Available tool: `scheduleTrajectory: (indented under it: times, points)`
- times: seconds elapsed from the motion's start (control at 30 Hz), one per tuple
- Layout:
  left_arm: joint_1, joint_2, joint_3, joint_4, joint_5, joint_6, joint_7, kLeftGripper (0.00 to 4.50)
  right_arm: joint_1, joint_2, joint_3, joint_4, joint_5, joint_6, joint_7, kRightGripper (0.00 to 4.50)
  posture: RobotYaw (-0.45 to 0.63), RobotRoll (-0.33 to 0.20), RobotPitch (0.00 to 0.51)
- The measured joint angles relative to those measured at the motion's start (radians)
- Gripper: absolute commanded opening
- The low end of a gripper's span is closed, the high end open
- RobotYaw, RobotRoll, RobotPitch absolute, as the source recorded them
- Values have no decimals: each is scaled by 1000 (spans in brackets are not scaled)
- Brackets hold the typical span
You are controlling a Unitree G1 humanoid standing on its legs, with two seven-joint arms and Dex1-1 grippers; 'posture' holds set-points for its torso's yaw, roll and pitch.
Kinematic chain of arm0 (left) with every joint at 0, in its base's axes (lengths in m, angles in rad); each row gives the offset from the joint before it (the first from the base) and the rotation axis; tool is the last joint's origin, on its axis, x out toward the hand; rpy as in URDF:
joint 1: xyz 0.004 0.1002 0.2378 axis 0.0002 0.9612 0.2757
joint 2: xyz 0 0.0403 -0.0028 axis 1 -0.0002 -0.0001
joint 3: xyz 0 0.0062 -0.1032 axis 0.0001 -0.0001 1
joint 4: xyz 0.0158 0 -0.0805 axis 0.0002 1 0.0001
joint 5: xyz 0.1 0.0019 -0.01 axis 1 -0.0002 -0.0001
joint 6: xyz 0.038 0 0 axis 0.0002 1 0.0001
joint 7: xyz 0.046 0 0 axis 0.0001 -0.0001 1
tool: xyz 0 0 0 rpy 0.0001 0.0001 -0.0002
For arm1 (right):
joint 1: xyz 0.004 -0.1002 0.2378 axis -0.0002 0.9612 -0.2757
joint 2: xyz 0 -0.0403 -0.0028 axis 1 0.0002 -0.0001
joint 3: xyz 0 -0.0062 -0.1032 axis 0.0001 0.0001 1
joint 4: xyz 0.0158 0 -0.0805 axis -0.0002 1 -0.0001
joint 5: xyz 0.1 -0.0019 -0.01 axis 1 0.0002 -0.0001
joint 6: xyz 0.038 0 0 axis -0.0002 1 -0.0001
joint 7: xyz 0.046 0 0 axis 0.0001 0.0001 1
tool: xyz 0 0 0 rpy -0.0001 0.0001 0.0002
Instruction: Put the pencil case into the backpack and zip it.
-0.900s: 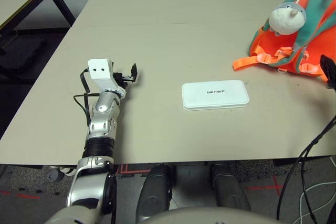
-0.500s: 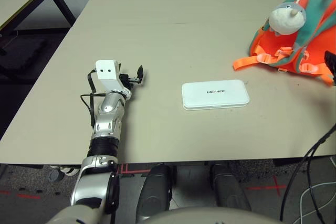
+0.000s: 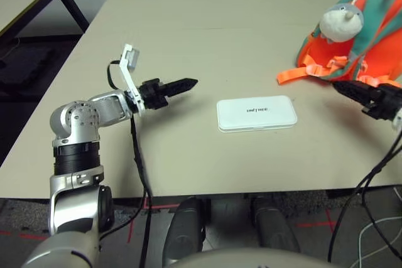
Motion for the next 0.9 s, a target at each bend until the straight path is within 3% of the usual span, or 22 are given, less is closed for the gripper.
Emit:
scheduleTrajectory:
  times: [0.07,0.1,0.2,0.47,0.73,0.9]
  points:
    - [4,-38,-6,24,0,20,12,4500,-19,15,48,3,-42,0,-7,63,5,0,101]
    - [6,-56,-5,41,1,30,19,4500,-26,19,68,4,-58,1,-9,26,2,0,102]
    - [16,-100,-7,85,-2,83,26,4500,-39,34,119,-1,-108,3,-20,26,-4,0,106]
    - [21,-118,-49,165,30,141,22,4500,-37,52,257,-27,-262,-3,-36,26,-9,0,113]
    - [-51,-149,-110,283,123,47,-40,4500,-36,95,402,-27,-467,-76,-58,26,-25,0,122]
    - [-80,-164,-134,325,172,-2,-72,4500,-37,140,430,-26,-531,-88,-61,26,-26,0,125]
